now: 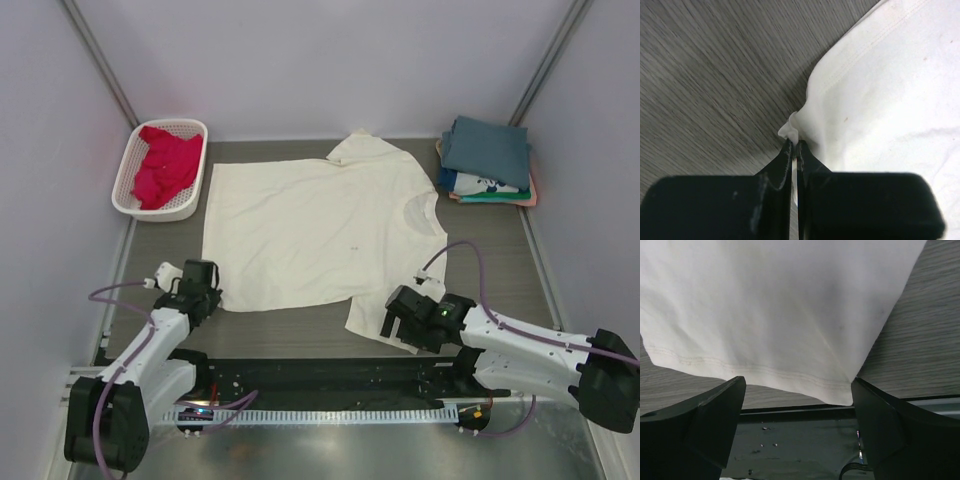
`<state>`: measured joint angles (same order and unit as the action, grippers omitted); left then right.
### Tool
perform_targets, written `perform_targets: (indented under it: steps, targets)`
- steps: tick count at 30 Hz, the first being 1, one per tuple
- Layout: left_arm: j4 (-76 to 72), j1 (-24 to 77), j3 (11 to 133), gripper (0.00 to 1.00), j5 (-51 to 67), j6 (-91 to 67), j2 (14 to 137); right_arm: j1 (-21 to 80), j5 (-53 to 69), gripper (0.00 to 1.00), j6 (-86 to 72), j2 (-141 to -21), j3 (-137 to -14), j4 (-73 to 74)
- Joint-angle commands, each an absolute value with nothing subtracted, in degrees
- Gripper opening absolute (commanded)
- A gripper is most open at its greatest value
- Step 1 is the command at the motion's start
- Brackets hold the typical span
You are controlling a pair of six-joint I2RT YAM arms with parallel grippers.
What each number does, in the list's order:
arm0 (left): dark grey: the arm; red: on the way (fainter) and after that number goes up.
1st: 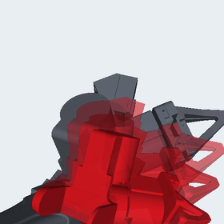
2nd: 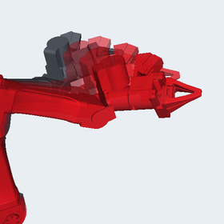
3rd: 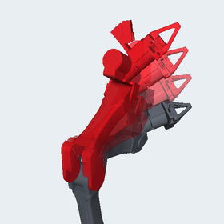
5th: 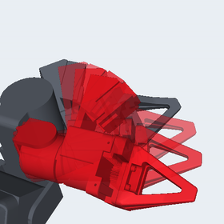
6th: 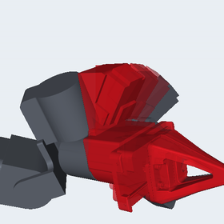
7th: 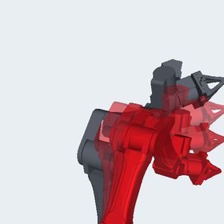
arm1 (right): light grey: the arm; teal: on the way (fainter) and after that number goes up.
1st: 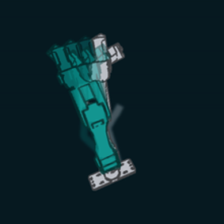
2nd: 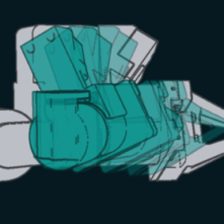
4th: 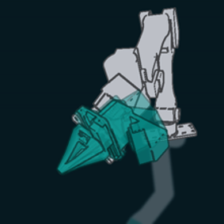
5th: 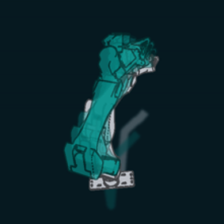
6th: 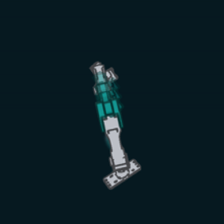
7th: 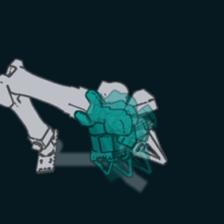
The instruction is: Fold and stack the t-shirts
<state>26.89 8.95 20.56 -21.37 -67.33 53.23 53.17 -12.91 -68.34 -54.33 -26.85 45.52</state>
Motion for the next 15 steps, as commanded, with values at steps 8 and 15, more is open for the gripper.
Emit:
perform_targets:
  steps: [8,15]
  targets:
    - [26.1,8.0,18.2,0.0,-18.6,-66.1,49.1,57.0,-16.8,0.55,-75.0,-56.4,-24.4,43.7]
    - [30.8,7.9,20.3,0.0,-16.2,-66.3,42.8,57.5,-16.8,0.01,-73.2,-54.3,-24.6,44.2]
